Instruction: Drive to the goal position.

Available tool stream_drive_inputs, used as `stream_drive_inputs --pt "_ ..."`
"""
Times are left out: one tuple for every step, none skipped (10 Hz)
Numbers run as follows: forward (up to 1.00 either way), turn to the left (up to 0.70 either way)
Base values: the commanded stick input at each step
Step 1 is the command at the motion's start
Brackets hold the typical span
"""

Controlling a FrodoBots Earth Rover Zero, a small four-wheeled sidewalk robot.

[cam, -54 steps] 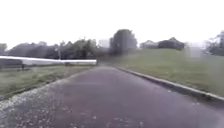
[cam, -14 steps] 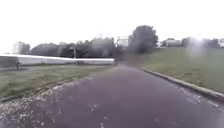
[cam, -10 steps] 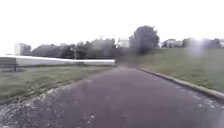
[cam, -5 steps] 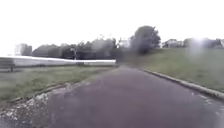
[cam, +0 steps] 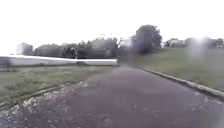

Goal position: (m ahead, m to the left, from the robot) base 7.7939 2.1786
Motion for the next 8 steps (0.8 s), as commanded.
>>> stream_drive_inputs --pt "0.70 0.00" --pt "0.70 0.00" --pt "0.70 0.00" --pt "0.70 0.00" --pt "0.70 0.00" --pt "0.70 0.00" --pt "0.70 0.00" --pt "0.70 0.00"
